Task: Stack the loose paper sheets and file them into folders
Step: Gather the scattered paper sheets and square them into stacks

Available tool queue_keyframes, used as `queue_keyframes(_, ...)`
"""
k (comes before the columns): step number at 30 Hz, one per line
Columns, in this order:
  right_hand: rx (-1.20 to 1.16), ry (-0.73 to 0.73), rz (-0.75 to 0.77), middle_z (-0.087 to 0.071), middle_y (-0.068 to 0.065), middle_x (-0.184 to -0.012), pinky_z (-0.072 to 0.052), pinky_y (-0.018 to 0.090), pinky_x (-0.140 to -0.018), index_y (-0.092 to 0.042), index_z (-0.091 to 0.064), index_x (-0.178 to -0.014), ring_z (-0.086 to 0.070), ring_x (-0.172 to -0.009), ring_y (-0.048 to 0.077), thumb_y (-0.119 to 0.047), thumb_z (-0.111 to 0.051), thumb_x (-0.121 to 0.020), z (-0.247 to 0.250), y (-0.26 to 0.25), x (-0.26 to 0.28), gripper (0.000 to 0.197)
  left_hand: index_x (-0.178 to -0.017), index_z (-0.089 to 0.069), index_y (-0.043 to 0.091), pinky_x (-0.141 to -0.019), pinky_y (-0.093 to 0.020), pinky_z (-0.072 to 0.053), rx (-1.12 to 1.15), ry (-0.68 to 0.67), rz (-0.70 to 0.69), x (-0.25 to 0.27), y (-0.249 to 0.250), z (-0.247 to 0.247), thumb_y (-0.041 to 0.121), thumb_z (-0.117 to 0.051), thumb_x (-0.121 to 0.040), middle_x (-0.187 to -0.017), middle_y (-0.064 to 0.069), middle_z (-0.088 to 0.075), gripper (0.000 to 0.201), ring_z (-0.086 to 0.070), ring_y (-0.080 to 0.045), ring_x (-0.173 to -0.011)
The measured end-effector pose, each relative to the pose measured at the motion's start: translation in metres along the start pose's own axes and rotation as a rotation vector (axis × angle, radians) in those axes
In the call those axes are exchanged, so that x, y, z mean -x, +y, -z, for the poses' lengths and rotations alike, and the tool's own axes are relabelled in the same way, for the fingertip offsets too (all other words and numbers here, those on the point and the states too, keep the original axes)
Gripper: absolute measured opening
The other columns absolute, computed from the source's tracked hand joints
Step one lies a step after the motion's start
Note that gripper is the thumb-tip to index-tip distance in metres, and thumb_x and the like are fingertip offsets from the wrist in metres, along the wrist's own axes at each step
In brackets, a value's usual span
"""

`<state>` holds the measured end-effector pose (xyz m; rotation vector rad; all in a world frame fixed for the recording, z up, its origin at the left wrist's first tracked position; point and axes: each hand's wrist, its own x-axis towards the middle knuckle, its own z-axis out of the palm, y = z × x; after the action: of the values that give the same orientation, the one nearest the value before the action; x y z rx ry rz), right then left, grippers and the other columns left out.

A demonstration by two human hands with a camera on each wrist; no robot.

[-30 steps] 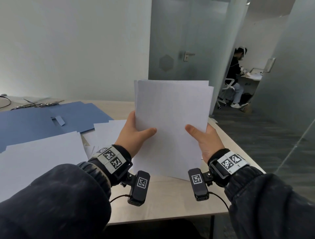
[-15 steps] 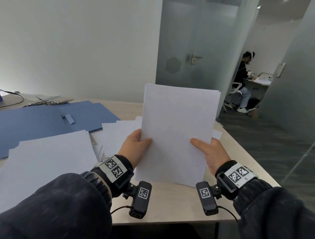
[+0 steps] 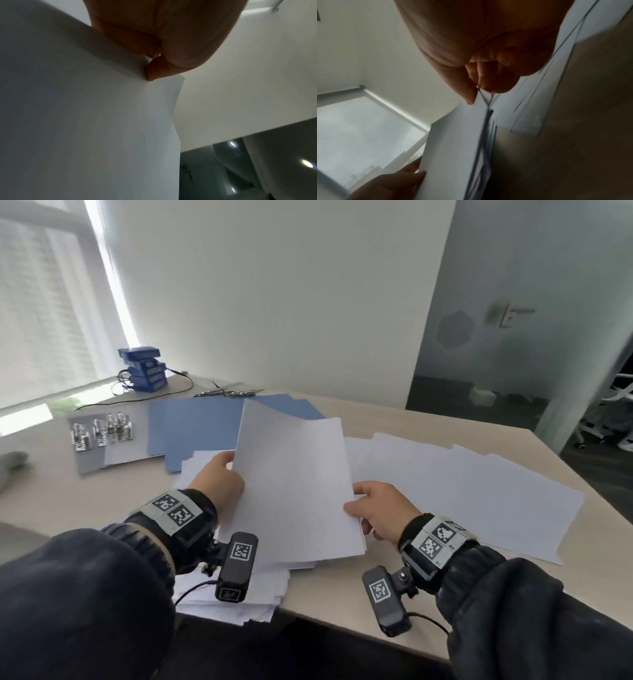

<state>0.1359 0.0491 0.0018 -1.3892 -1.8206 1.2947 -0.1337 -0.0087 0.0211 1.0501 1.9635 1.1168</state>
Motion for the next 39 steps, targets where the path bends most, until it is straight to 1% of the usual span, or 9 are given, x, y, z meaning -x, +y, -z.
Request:
queue_keyframes(2,0.007,-0.052,0.030,-0.063,-0.001,-0.068,-0.033,0.019,-0.039,-0.017,-0.067,-0.123,-0.049,-0.047,0.011,-0.009,-0.063,-0.093,-0.025,-0.012,-0.008,0.032,-0.135,-0.048,0.038,-0.076,-0.039,-0.058,-0.008,0.060,0.041,0.005,-0.015,0.023,-0.001,-0.040,-0.092,-0.098,-0.007,-0.069,0.058,-0.069,-0.031,-0.085)
queue_keyframes(5,-0.001,-0.092,0.053,-0.060,-0.011,-0.057,-0.034,0.013,-0.037,-0.011,-0.066,-0.127,-0.049,-0.038,0.001,-0.002,-0.063,-0.093,-0.052,-0.024,-0.014,0.035,-0.148,-0.042,0.029,-0.092,-0.050,-0.057,-0.013,0.123,0.079,0.002,-0.035,0.046,0.000,-0.041,-0.092,-0.110,-0.014,-0.068,0.063,-0.068,-0.038,-0.099)
queue_keyframes(12,0.045,-0.087,0.005,-0.068,0.000,-0.081,-0.038,0.020,-0.042,-0.017,-0.063,-0.121,-0.050,-0.049,0.010,-0.025,-0.066,-0.095,-0.064,-0.026,-0.017,0.028,-0.153,-0.037,0.021,-0.085,-0.038,-0.050,-0.030,0.108,0.072,-0.004,-0.040,0.053,-0.004,-0.048,-0.093,-0.131,-0.014,-0.059,0.066,-0.058,-0.029,-0.097)
queue_keyframes(15,0.038,0.002,-0.028,-0.072,0.002,-0.085,-0.036,0.022,-0.046,-0.018,-0.064,-0.114,-0.048,-0.055,0.014,-0.031,-0.060,-0.096,-0.040,-0.018,-0.012,0.022,-0.153,-0.040,0.020,-0.080,-0.031,-0.040,-0.085,0.126,-0.030,-0.002,-0.026,0.036,0.001,-0.054,-0.094,-0.142,-0.012,-0.049,0.064,-0.051,-0.023,-0.096)
queue_keyframes(20,0.107,0.149,-0.057,-0.073,0.000,-0.092,-0.043,0.025,-0.061,-0.017,-0.069,-0.104,-0.053,-0.066,0.014,-0.032,-0.057,-0.097,0.023,0.006,0.004,0.020,-0.141,-0.053,0.021,-0.098,-0.033,-0.040,0.001,-0.042,-0.214,0.010,0.008,-0.021,0.010,-0.061,-0.094,-0.144,-0.001,-0.055,0.049,-0.052,-0.017,-0.117)
queue_keyframes(24,0.221,0.287,-0.114,-0.072,-0.001,-0.096,-0.049,0.031,-0.078,-0.016,-0.070,-0.095,-0.061,-0.080,0.015,-0.033,-0.058,-0.095,0.083,0.036,0.023,0.020,-0.133,-0.060,0.023,-0.110,-0.042,-0.042,0.039,-0.267,-0.232,0.029,0.030,-0.087,0.013,-0.063,-0.094,-0.133,0.003,-0.060,0.041,-0.056,-0.019,-0.124)
queue_keyframes(29,0.470,0.380,-0.267,-0.071,-0.003,-0.105,-0.053,0.037,-0.092,-0.025,-0.067,-0.099,-0.065,-0.099,0.021,-0.042,-0.056,-0.091,0.157,0.084,0.054,0.022,-0.143,-0.050,0.022,-0.102,-0.036,-0.040,-0.032,-0.410,-0.128,0.036,0.046,-0.154,0.024,-0.066,-0.093,-0.125,0.000,-0.054,0.052,-0.051,-0.022,-0.112)
queue_keyframes(34,0.802,0.282,-0.437,-0.036,-0.003,-0.158,-0.037,0.034,-0.113,-0.043,-0.048,-0.142,-0.043,-0.138,0.025,-0.053,-0.053,-0.091,0.200,0.114,0.070,0.052,-0.135,-0.057,0.004,-0.089,-0.037,-0.040,-0.032,-0.298,-0.040,0.014,0.061,-0.174,0.028,-0.068,-0.084,-0.121,-0.011,-0.058,0.057,-0.053,-0.031,-0.108)
queue_keyframes(39,0.882,0.150,-0.461,-0.007,-0.002,-0.168,-0.023,0.038,-0.121,-0.048,-0.023,-0.154,-0.021,-0.152,0.027,-0.070,-0.058,-0.081,0.205,0.115,0.064,0.083,-0.125,-0.059,0.002,-0.080,-0.036,-0.035,-0.054,-0.210,0.015,0.000,0.070,-0.173,0.018,-0.061,-0.094,-0.112,-0.010,-0.053,0.036,-0.049,-0.030,-0.098)
